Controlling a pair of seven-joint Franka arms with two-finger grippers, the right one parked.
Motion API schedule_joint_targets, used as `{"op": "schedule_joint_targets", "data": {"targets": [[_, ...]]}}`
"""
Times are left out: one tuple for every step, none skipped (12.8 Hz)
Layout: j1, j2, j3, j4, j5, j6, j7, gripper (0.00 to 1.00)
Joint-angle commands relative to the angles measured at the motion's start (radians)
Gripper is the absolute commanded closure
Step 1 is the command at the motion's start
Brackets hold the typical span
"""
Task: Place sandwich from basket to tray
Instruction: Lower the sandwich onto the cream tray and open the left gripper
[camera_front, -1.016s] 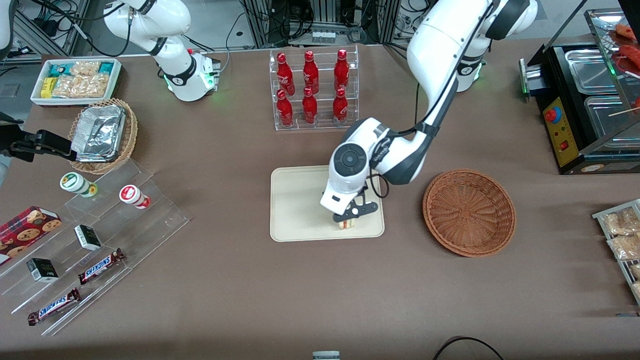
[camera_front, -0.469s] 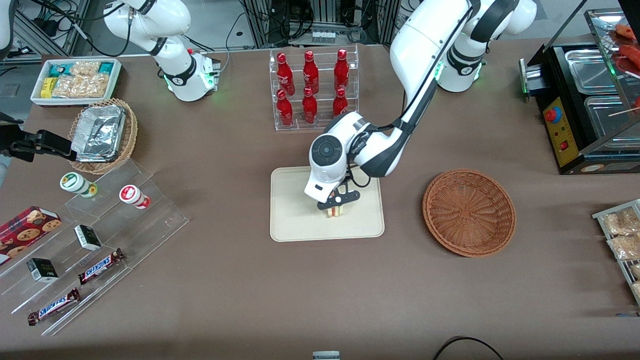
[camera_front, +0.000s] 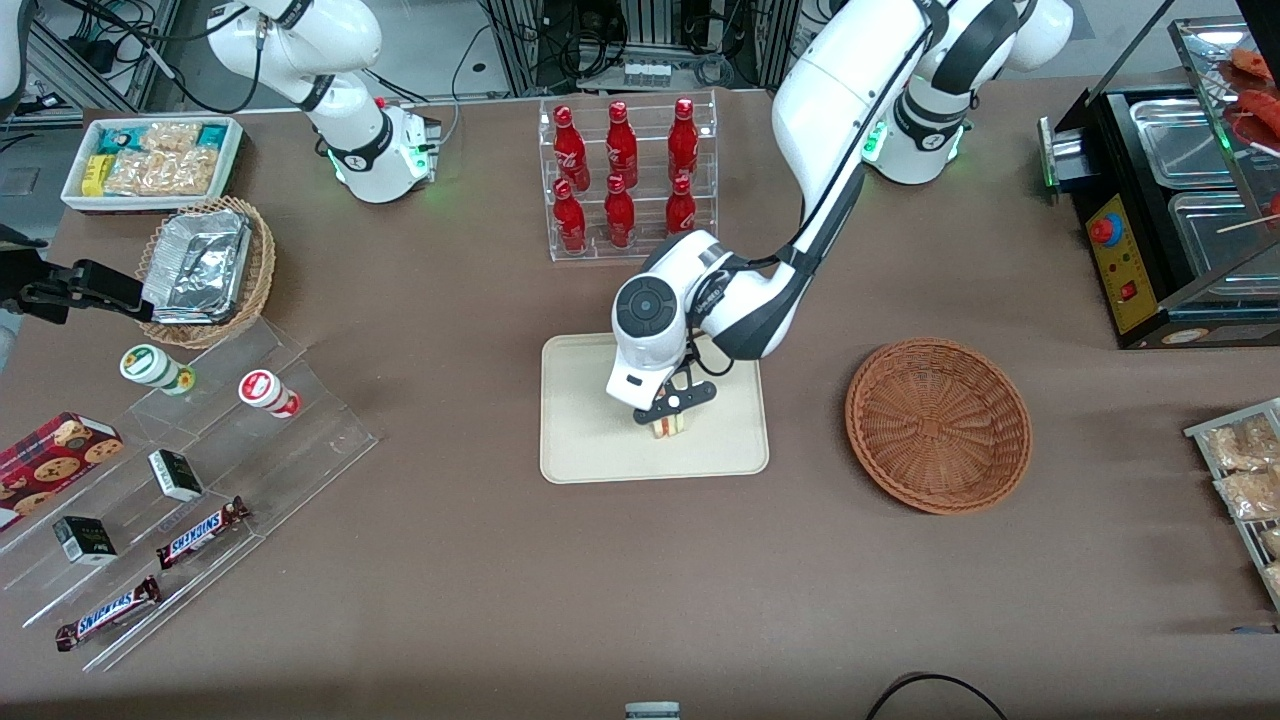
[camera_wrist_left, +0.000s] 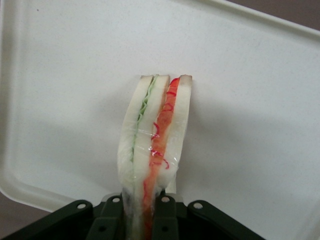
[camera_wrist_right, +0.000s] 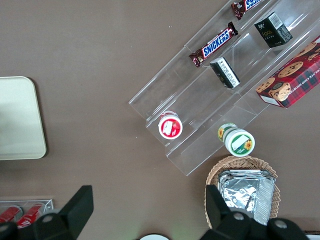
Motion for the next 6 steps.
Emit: {"op": "schedule_joint_targets", "data": {"targets": [[-0.012,0.025,0.012,0.049,-0.001,-0.003,-0.019,0.01],[-0.012,0.022,0.012,0.049,-0.001,-0.005,-0.019,0.0],[-0.012,0.019,0.014,0.051,0.001,-0.005,-0.023,0.0],[-0.012,0.01,0.014,0.061,0.001,-0.008,-0.033,0.0],[-0.012,-0.002,0.014,0.073,0.004,-0.015,-0.031,0.0],[-0.011,-0.016,0.017,0.078,0.007,-0.024,-0.027,0.0]]}}
